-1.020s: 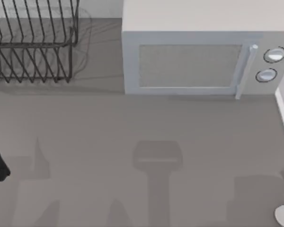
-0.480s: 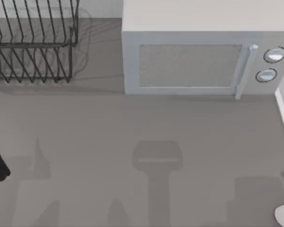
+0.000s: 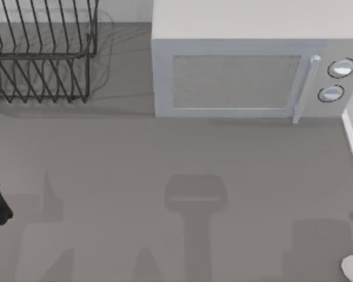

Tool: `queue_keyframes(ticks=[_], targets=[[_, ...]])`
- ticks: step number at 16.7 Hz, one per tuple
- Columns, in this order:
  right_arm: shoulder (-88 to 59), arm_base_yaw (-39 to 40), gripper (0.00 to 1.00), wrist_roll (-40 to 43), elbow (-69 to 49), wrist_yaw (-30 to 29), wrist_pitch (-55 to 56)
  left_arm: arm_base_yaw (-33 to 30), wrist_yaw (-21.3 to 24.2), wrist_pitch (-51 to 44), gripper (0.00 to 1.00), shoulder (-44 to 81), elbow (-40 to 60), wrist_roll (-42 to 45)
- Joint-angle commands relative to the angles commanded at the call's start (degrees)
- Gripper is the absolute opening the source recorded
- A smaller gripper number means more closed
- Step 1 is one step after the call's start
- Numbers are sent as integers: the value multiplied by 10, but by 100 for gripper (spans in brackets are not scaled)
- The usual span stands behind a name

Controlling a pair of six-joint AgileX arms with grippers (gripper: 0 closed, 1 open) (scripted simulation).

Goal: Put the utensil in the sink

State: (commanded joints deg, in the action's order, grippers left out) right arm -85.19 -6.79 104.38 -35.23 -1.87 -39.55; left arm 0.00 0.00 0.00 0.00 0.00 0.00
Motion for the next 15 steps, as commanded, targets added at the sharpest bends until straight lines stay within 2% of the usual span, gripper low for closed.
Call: queue_keyframes(ticks=[4,11,15], targets=[[14,-2,0,5,-31,2,-43,0,0,0,100,0,0,0],[86,-3,0,6,-149,0,-247,0,0,0,100,0,0,0],[101,-3,0,4,-167,0,-267,0,0,0,100,0,0,0]])
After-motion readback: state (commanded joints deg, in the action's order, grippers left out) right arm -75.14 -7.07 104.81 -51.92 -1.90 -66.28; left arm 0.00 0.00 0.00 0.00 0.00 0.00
